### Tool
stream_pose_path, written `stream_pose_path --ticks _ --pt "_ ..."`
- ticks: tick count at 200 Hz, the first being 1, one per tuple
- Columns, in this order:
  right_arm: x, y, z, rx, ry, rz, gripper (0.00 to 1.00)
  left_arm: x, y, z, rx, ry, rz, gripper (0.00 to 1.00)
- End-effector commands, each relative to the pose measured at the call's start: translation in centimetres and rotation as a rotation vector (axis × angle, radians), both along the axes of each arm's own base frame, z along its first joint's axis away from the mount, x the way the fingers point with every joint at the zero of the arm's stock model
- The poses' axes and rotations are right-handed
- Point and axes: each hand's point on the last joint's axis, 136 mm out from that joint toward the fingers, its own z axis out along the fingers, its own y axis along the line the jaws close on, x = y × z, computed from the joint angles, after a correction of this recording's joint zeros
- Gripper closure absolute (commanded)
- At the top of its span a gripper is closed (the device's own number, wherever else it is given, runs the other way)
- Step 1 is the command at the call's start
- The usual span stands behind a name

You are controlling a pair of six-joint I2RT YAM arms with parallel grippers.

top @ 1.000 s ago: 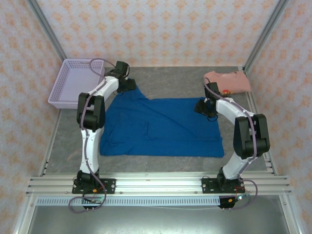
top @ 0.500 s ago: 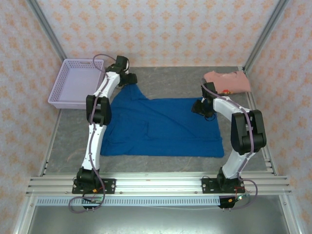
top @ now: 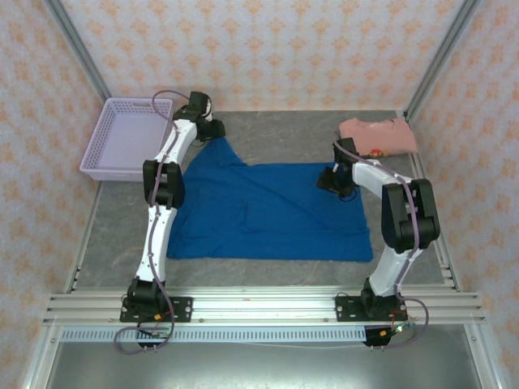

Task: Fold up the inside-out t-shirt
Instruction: Fold the T-shirt at the center of the table.

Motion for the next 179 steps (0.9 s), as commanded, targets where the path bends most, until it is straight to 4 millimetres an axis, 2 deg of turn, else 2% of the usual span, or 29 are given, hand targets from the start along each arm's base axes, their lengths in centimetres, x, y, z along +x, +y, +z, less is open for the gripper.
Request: stream_pose_path --ticks 1,27,45,70,85,125,146,179 --pt "0.3 0.6 0.1 0.009 -0.001 0.011 0.51 0.3 0.3 0.4 -0.024 -0.006 0.010 0.60" --pt "0.3 0.7 -0.2 0.016 0.006 0.013 0.51 0.8 0.5 1.2 -0.027 -0.034 0.015 0.69" --pt "0.4 0.8 -0.1 0.016 0.004 0.016 0.51 1.1 0.5 1.5 -0.031 -0.047 0.017 0.79" --pt "0.4 0.6 0.2 0.003 0.001 0.020 0.51 1.2 0.8 2.2 -0.027 -0.057 0.023 0.82" --pt "0.5 0.4 0.5 -0.013 -0.005 0.022 0.51 1.3 0.9 2.7 -0.025 -0.067 0.024 0.87" --pt "1.6 -0.7 3.1 -0.075 -0.079 0.013 0.50 0.7 1.0 4.3 -0.017 -0.067 0.011 0.95" --pt "2.3 -2.8 4.8 -0.142 -0.127 -0.034 0.50 0.1 0.9 5.1 -0.020 -0.053 0.009 1.00" --pt "4.2 -8.0 6.2 -0.251 -0.173 -0.180 0.46 -0.6 1.0 6.2 -0.025 -0.050 0.020 1.00"
